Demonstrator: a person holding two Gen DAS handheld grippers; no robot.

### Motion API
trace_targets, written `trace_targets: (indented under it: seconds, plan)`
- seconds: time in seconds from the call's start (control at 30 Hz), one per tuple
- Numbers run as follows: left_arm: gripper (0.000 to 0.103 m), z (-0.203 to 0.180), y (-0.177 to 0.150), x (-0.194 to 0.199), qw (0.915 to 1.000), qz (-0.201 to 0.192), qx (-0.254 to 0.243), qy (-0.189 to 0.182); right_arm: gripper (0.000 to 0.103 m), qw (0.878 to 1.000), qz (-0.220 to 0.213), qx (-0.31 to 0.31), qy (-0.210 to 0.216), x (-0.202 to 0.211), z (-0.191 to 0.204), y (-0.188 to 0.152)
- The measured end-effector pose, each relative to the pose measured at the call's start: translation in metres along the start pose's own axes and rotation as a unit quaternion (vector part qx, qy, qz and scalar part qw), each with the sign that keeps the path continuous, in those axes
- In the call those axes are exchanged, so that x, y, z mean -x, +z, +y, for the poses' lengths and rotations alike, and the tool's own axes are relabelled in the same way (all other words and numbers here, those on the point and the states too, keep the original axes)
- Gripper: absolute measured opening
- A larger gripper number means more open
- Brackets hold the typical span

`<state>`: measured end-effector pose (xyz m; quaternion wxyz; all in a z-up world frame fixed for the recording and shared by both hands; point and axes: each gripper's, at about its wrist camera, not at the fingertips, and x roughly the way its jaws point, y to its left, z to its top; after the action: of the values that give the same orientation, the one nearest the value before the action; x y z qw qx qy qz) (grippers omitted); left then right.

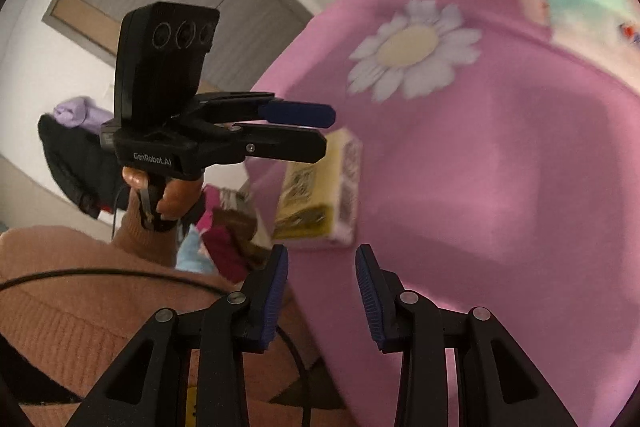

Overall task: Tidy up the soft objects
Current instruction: 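Open the right tool and move it to the yellow tissue pack, then close the right tool on the yellow tissue pack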

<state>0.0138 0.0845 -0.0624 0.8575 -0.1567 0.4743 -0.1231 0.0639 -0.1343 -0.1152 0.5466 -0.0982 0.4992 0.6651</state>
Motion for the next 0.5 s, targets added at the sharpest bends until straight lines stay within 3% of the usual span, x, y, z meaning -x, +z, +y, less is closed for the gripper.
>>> trace_targets:
  seconds: [0.27, 0.5]
  plan:
    - [0.057, -0.006, -0.01, -0.006, 0.9994, 0.017, 0.003, -0.029, 0.031, 1.0, -0.009, -0.01, 0.025, -0.009, -0.003, 0.006]
    - [0.057, -0.015, -0.002, -0.017, 0.9984, 0.018, -0.002, -0.053, 0.031, 0.997, -0.058, -0.04, -0.013, 0.017, -0.02, 0.008]
